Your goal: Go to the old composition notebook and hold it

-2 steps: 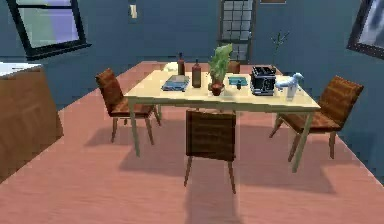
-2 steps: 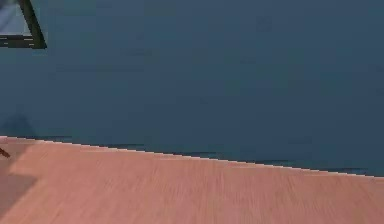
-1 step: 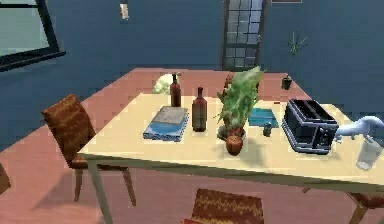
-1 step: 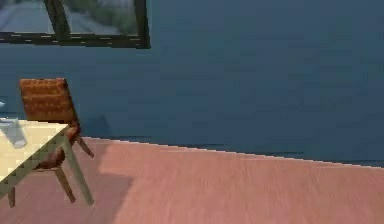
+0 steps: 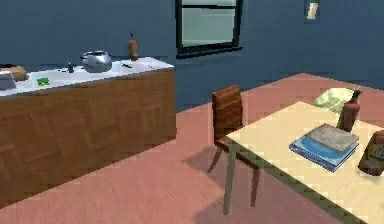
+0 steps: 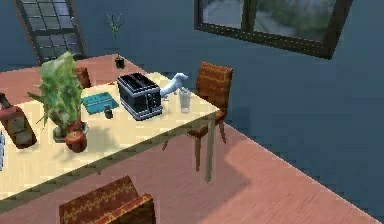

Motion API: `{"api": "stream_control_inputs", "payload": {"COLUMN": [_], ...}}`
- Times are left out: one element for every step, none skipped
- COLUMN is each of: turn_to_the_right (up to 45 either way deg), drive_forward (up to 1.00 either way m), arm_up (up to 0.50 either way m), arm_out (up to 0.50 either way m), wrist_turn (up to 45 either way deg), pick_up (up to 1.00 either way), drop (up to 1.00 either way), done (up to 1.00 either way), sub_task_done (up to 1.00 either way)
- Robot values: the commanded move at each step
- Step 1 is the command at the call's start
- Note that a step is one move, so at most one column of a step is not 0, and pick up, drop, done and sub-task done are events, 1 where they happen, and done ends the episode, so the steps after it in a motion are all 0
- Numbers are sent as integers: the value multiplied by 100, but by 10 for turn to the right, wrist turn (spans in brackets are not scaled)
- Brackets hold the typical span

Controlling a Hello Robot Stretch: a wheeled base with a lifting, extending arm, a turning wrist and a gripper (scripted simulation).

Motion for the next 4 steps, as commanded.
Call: {"api": "stream_control_inputs", "payload": {"turn_to_the_right": [-450, 450, 60, 0], "drive_forward": [0, 0, 0, 55], "arm_up": [0, 0, 0, 0], "arm_out": [0, 0, 0, 0], "wrist_turn": [0, 0, 0, 0], "pick_up": [0, 0, 0, 0], "drop": [0, 0, 0, 0], "done": [0, 0, 0, 0], "sub_task_done": [0, 0, 0, 0]}}
